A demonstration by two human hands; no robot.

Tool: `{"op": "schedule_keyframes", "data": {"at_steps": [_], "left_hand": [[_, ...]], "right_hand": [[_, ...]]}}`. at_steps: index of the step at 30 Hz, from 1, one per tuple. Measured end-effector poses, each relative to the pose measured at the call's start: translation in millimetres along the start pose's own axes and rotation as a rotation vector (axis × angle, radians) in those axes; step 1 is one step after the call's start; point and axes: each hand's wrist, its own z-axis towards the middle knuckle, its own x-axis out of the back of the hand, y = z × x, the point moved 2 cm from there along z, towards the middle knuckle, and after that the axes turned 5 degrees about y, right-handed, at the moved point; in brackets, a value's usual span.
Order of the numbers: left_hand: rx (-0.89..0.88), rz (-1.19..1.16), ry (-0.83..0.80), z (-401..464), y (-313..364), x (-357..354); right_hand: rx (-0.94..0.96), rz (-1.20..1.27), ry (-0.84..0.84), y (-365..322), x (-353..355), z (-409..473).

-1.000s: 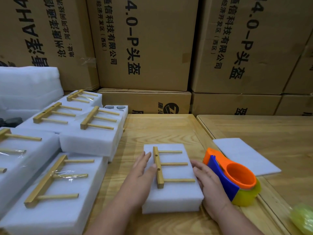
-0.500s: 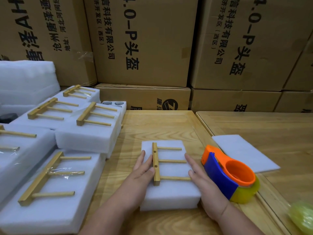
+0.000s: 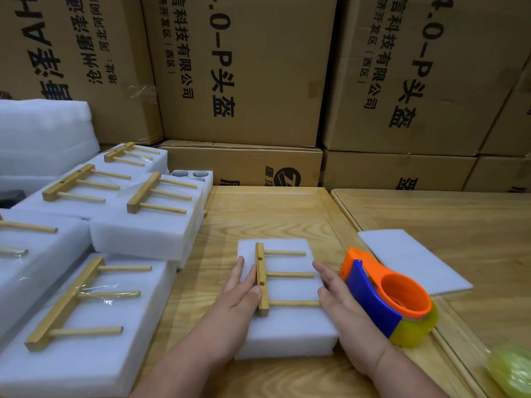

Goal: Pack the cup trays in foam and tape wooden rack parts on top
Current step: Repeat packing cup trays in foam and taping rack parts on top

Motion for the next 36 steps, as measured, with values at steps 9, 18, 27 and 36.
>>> {"op": "schedule_keyframes", "data": {"at_steps": [9, 18, 27, 36], "left_hand": [[0.041, 0.038, 0.151, 6.1, 11.2, 14.0], [0.113, -0.259, 0.234, 36.7, 46.6, 6.1], [0.184, -0.333, 0.221, 48.7, 51.3, -18.6], [0.145, -0.278, 0.162, 48.8, 50.9, -26.2]], "right_hand": [[-0.045, 0.044, 0.171, -5.6, 5.6, 12.0], [0.023, 0.03, 0.132, -66.2, -16.5, 53.8], [-0.102, 0.036, 0.097, -52.7, -46.1, 60.9], [-0.078, 0.126, 0.122, -60.3, -49.1, 50.7]]}}
